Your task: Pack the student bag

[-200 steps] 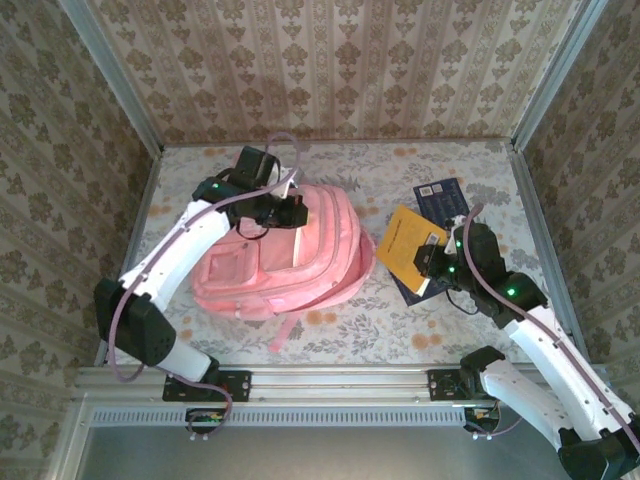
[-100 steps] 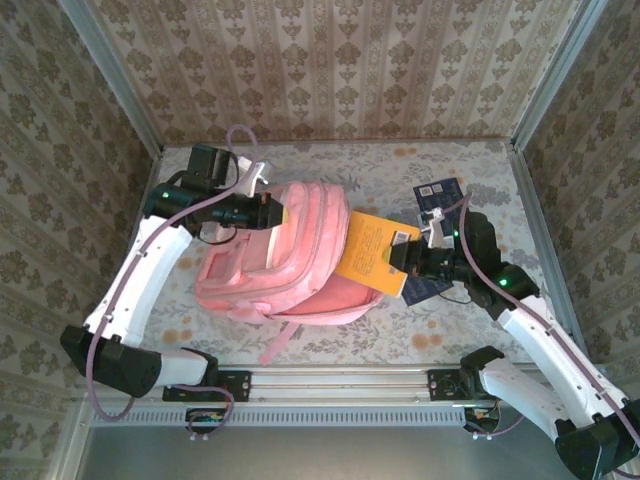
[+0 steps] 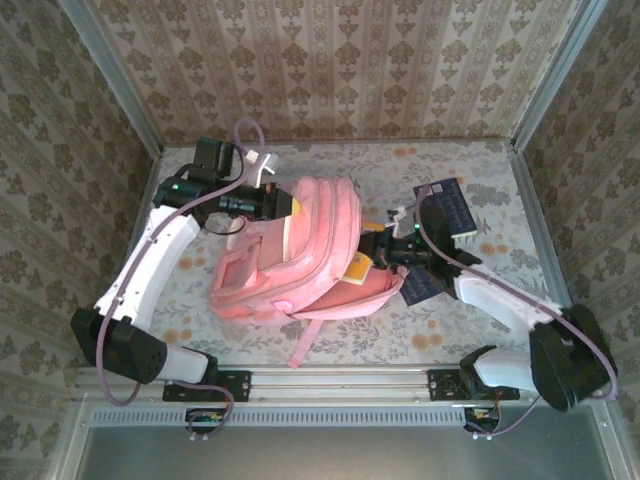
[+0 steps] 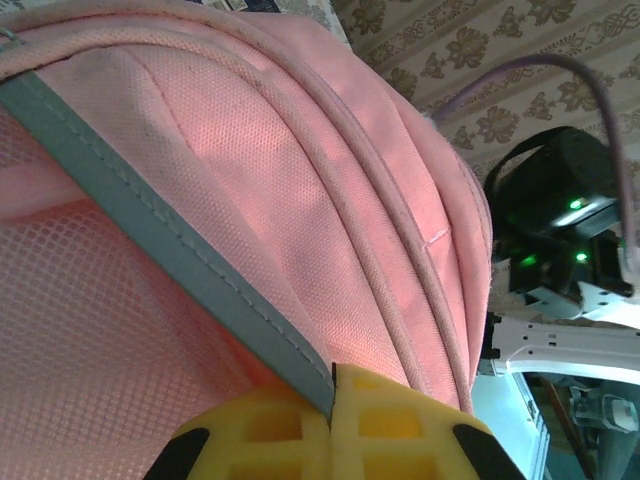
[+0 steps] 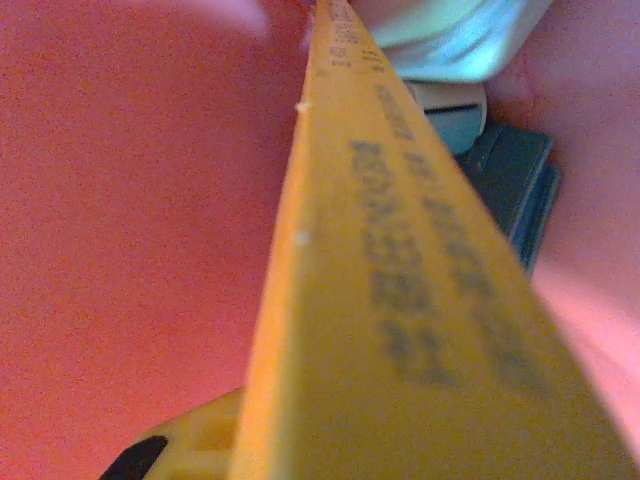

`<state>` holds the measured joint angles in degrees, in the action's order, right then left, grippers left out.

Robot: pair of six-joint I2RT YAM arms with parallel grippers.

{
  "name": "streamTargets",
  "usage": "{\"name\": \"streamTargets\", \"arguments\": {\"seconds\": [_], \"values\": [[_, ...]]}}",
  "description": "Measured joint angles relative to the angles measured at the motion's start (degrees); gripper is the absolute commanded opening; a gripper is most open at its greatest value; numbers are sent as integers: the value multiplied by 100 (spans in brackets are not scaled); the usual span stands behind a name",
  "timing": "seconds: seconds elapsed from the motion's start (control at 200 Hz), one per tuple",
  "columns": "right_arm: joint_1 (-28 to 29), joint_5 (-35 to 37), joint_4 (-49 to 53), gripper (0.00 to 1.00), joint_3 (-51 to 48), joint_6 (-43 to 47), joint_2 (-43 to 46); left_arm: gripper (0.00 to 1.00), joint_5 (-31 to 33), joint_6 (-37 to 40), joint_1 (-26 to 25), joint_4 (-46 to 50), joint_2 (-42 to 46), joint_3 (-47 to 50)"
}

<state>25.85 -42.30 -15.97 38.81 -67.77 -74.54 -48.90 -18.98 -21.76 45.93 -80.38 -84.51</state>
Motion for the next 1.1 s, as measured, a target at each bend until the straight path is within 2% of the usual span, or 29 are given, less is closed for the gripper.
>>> {"name": "streamTargets", "arguments": {"seconds": [0.17, 0.325, 0.615, 0.655, 0.765, 0.835, 0.885, 0.945, 1.095], "values": [[562, 79, -531, 0, 638, -107, -1263, 0, -35, -26, 0, 33, -485, -557], [901, 435, -761, 0, 1167, -155, -1928, 0, -13, -24, 0, 127, -1049, -1268], [1340, 1930, -809, 0, 1722, -151, -2374, 0, 170, 85, -74, 573, -1928, -2570], [1386, 2159, -809, 8, 1790, -151, -2424, 0, 179, 107, -76, 601, -1980, -2643], [1543, 2820, -809, 47, 1930, -127, -2553, 0, 264, 219, -70, 662, -2059, -2710], [1617, 3045, -804, 65, 2059, -109, -2684, 0, 343, 260, -33, 680, -2072, -2677], [1635, 3167, -785, 82, 2120, -68, -2758, 0, 358, 264, 44, 562, -2046, -2514], [1628, 3241, -726, 90, 2127, 9, -2798, 0, 308, 190, 181, 197, -1912, -2031], [1484, 3333, -573, 94, 2022, 286, -2761, 0, -109, -354, 752, -874, -1473, -601]]}}
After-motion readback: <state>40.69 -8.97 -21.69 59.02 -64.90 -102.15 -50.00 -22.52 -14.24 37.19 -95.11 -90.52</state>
